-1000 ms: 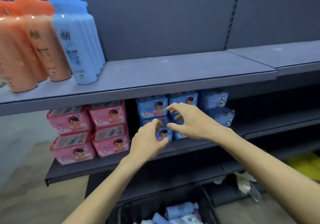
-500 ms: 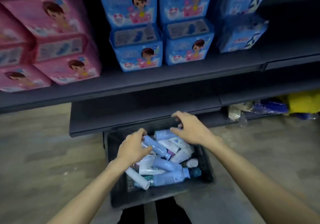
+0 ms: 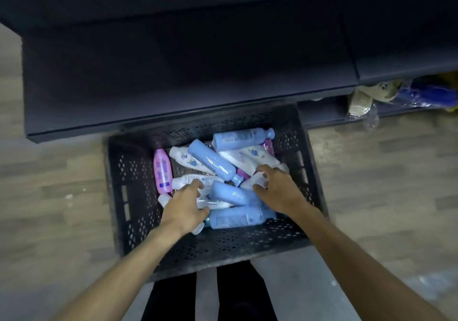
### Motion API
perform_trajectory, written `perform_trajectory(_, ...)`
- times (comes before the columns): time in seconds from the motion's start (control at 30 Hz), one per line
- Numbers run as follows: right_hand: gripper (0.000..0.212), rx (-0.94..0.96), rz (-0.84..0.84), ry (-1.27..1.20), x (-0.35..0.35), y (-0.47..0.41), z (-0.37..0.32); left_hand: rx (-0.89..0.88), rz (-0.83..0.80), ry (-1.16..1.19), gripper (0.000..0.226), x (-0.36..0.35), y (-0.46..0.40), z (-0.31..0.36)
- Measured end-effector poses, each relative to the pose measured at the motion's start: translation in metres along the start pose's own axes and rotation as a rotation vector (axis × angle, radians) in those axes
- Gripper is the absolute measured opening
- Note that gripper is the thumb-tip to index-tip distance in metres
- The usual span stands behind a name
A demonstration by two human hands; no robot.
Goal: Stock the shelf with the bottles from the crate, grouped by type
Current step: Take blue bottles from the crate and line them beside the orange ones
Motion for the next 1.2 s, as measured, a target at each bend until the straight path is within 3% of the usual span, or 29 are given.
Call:
perform_trajectory(0.27,0.053,-0.029,-0.039,0.006,-0.061,-0.023,0.026,-0.113,0.103,-0.151,0.048,-0.038,-0.062,0.000)
perform_trajectory(0.5,0.053,-0.065,-0.058,0.000,-0.083,-0.033,0.035,-0.146,0.022,-0.265,0.050,-0.073,-0.078,-0.015)
perform_trajectory(0.7,0.052,-0.128,-0.063,-0.022,-0.098,-0.038,0.040,-0.455,0.083,-0.548,0.070,-0.108,-0.097,-0.010)
perform_trajectory(0.8,0.051,-0.141,-0.029,-0.054,-0.101,-0.037,0.046,-0.504,0.089,-0.626,0.064,-0.124,-0.113,-0.001)
perform_trajectory(1.07,0.048,-0.144,-0.010,-0.057,-0.098,-0.034,0.061,-0.421,0.201,-0.790,0.035,-0.141,-0.128,0.021)
perform_trajectory(1.2,0.044,-0.147,0.005,-0.063,-0.101,-0.036,0.061,-0.327,0.094,-0.793,0.043,-0.148,-0.129,0.020)
Point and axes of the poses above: each hand's wrist, its own y-axis away from the middle knuckle, its own x-axis out of the back of the hand, z = x × y, the point moved 2 cm from there along -y, towards the middle knuckle, and after that the axes turned 9 degrees about x, right-handed, at the moved point
